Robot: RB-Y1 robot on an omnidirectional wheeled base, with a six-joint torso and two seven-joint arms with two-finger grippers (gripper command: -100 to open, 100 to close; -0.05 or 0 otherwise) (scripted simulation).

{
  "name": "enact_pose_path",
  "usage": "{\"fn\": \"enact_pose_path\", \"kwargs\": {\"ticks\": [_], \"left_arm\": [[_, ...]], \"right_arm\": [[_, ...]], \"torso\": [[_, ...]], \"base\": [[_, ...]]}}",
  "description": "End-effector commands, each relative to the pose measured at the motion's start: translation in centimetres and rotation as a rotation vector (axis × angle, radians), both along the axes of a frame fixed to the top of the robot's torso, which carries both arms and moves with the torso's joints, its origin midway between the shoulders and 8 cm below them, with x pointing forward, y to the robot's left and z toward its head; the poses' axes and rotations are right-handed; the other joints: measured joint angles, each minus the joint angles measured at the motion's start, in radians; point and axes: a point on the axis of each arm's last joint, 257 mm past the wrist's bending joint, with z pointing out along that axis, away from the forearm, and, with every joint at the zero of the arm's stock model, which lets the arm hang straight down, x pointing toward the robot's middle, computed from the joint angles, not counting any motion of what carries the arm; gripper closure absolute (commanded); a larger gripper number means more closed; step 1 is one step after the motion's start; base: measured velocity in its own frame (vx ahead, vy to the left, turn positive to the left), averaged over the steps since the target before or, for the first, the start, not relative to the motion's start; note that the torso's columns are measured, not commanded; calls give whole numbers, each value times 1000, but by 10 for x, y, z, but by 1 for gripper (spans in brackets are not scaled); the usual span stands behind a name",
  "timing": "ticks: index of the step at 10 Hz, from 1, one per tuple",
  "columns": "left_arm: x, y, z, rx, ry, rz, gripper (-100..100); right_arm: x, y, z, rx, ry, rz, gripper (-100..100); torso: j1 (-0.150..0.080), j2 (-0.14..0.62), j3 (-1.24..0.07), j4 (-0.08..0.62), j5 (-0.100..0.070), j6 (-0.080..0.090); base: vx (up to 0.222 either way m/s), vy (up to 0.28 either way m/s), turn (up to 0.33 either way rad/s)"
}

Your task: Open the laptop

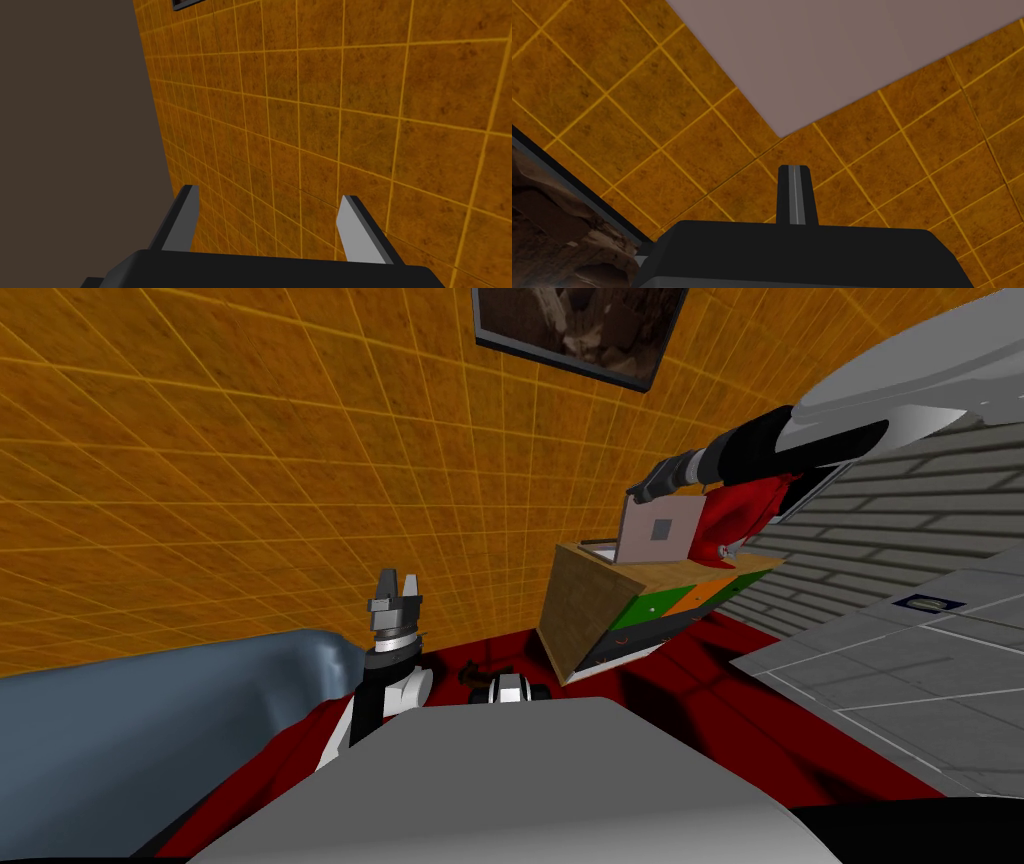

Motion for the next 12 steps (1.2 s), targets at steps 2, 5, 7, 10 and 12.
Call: {"fn": "enact_pose_path", "kwargs": {"ticks": [2,5,7,10,12], "left_arm": [[0,0,0,0,0,0,0],[0,0,0,0,0,0,0],[0,0,0,0,0,0,0],[0,0,0,0,0,0,0],[0,0,0,0,0,0,0]], "right_arm": [[-1,25,0,-7,51,21,100],[0,40,-2,-12,84,33,100],[0,40,-2,-12,84,33,100],[0,55,-5,-17,118,43,100],[0,70,-8,-22,153,51,100]], "torso": [[0,0,0,0,0,0],[0,0,0,0,0,0],[0,-2,-1,-1,0,0],[0,0,0,0,0,0],[0,-1,0,0,0,0]], "base": [[35,-22,-16],[25,-12,-38],[35,-13,-24],[18,-6,-53],[23,-9,-50]]}}
